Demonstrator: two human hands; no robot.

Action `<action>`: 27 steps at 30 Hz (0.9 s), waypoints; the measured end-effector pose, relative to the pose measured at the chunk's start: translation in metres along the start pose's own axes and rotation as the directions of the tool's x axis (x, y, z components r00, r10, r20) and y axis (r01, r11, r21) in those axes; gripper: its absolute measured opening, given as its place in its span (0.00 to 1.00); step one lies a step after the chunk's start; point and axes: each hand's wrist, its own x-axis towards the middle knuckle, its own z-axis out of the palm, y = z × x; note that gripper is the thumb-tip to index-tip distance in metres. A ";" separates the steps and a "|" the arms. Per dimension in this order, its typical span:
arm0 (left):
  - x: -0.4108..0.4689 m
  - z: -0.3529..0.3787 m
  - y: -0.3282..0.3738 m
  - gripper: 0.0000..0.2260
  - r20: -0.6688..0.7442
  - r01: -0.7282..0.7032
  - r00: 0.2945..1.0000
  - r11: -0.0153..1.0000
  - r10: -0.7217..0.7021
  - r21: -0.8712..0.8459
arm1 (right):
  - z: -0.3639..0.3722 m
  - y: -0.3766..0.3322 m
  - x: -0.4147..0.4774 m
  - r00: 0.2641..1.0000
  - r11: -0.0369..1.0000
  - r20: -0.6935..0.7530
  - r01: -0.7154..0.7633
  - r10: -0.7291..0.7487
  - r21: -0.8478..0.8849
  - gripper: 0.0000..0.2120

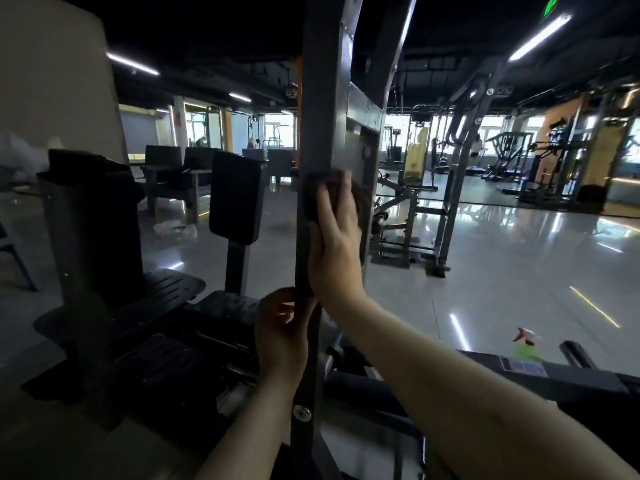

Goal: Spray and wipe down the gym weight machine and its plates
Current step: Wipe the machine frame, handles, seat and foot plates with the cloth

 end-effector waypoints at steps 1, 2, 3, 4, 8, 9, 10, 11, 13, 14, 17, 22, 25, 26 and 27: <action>0.007 0.001 0.004 0.09 -0.010 -0.022 1.000 1.000 0.021 -0.017 | 0.002 0.004 -0.015 0.999 1.000 0.030 -0.011 0.011 0.007 0.28; 0.014 0.002 0.011 0.08 -0.023 -0.027 0.999 0.998 0.026 -0.055 | 0.001 0.007 -0.025 0.998 1.000 0.060 -0.010 0.009 0.014 0.29; 0.020 0.003 0.018 0.06 -0.043 -0.027 0.999 0.998 0.025 -0.054 | -0.001 0.010 -0.028 0.996 1.000 0.089 -0.005 0.003 0.025 0.29; 0.026 0.002 0.028 0.05 -0.027 -0.038 0.999 0.997 0.037 -0.061 | -0.005 0.012 -0.025 0.994 0.999 0.109 0.004 -0.008 0.037 0.29; 0.048 0.005 0.077 0.10 -0.011 -0.085 0.996 0.982 0.084 -0.171 | -0.022 -0.003 0.029 0.991 0.995 0.136 -0.016 0.003 0.100 0.26; 0.056 0.005 0.087 0.10 -0.030 -0.148 0.989 0.981 0.145 -0.129 | -0.026 -0.010 0.049 0.993 0.993 0.121 -0.028 0.014 0.119 0.26; 0.065 0.005 0.097 0.09 -0.040 -0.184 0.983 0.977 0.181 -0.105 | -0.029 -0.016 0.070 0.995 0.990 0.096 -0.034 0.021 0.136 0.25; 0.075 0.006 0.107 0.07 -0.050 -0.212 0.977 0.974 0.209 -0.080 | -0.032 -0.021 0.090 0.997 0.987 0.070 -0.040 0.029 0.154 0.24; 0.091 0.006 0.133 0.07 -0.084 -0.273 0.959 0.961 0.270 -0.035 | -0.033 -0.027 0.117 0.998 0.979 0.034 -0.059 0.054 0.195 0.24; 0.100 0.007 0.145 0.09 -0.118 -0.301 0.948 0.953 0.295 -0.031 | -0.033 -0.028 0.124 0.997 0.974 0.023 -0.073 0.070 0.213 0.24; 0.119 0.013 0.183 0.11 -0.200 -0.407 0.892 0.913 0.406 0.037 | -0.035 -0.024 0.126 0.994 0.944 0.022 -0.112 0.110 0.309 0.25; 0.138 0.029 0.217 0.19 -0.187 -0.591 0.765 0.787 0.616 0.176 | -0.041 -0.005 0.140 0.952 0.820 0.174 -0.304 0.251 0.485 0.23; 0.143 0.036 0.222 0.21 -0.133 -0.657 0.709 0.718 0.692 0.230 | -0.040 0.002 0.148 0.960 0.844 0.181 -0.275 0.214 0.461 0.24; 0.142 0.039 0.223 0.22 -0.137 -0.667 0.698 0.708 0.703 0.234 | -0.037 0.004 0.150 0.961 0.849 0.182 -0.270 0.209 0.454 0.25; 0.142 0.042 0.223 0.23 -0.153 -0.672 0.686 0.700 0.711 0.240 | -0.034 0.008 0.152 0.961 0.849 0.181 -0.270 0.209 0.455 0.25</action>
